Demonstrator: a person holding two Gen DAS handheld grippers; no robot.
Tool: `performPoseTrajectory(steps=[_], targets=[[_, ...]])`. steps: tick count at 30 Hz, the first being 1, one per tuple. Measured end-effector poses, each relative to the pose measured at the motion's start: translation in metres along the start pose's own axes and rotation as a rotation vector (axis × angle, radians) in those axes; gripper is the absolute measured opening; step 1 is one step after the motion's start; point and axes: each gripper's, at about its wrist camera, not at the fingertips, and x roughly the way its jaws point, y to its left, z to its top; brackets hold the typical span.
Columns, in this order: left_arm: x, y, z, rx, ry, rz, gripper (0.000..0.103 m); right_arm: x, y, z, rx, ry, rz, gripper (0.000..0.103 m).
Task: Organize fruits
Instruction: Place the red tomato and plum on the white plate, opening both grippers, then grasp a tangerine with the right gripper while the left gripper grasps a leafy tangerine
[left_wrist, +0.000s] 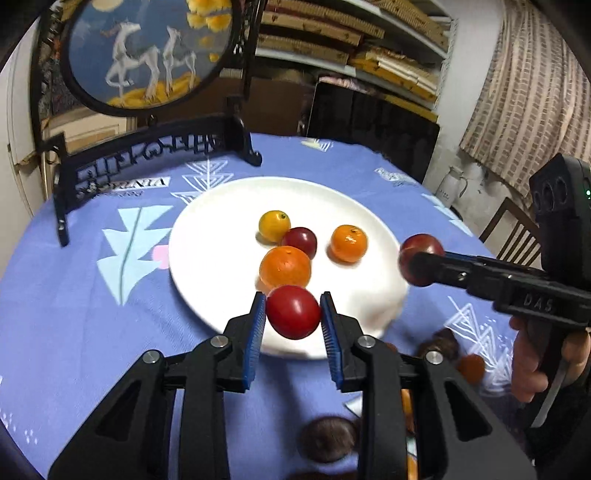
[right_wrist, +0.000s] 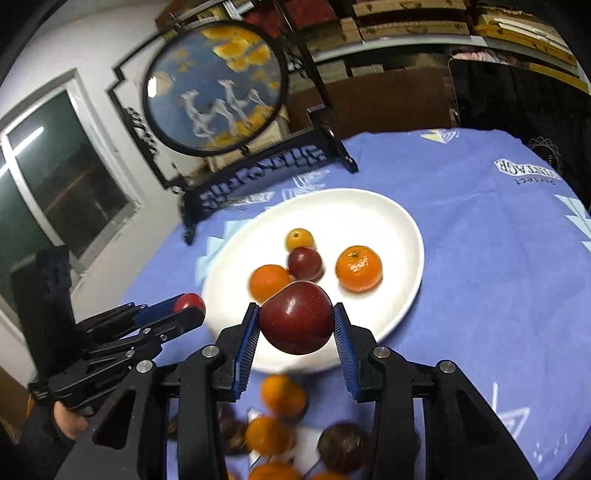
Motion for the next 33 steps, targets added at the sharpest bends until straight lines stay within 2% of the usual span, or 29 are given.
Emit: performPoseTrajectory(steps=[1, 2, 4, 9, 13, 16, 20, 25, 28, 31, 33], targets=[[0.004, 0.002, 0.0, -0.007, 0.004, 0.011, 0.044, 0.008, -0.003, 0.002, 0.006, 0.009, -0.007, 0.044], [0.007, 0.005, 0.0, -0.024, 0.004, 0.019, 0.059, 0.009, -0.005, 0.001, 0.012, 0.008, -0.008, 0.054], [0.003, 0.012, -0.003, -0.046, -0.016, 0.027, 0.067, 0.003, -0.008, -0.002, 0.026, -0.019, 0.01, 0.058], [-0.029, 0.01, -0.019, -0.033, -0.054, 0.008, 0.067, -0.028, -0.008, -0.016, 0.015, -0.054, -0.002, 0.058], [-0.063, 0.001, -0.051, 0.002, -0.053, -0.013, 0.069, -0.061, -0.005, -0.047, -0.021, -0.06, -0.025, 0.058], [-0.084, -0.002, -0.078, 0.007, -0.036, -0.024, 0.07, -0.082, 0.0, -0.08, -0.055, -0.027, -0.022, 0.058], [-0.104, -0.01, -0.114, 0.02, -0.003, -0.04, 0.075, -0.101, 0.016, -0.129, -0.143, 0.054, 0.005, 0.058], [-0.122, -0.04, -0.148, 0.089, 0.011, -0.079, 0.075, -0.108, 0.033, -0.161, -0.209, 0.065, -0.027, 0.058], [-0.125, -0.06, -0.16, 0.132, 0.021, -0.085, 0.075, -0.103, 0.038, -0.167, -0.226, 0.053, -0.091, 0.058], [-0.124, -0.075, -0.17, 0.174, 0.03, -0.072, 0.075, -0.092, 0.041, -0.168, -0.219, 0.074, -0.075, 0.06], [-0.123, -0.081, -0.175, 0.19, 0.036, -0.071, 0.075, -0.088, 0.045, -0.169, -0.245, 0.055, -0.103, 0.059]])
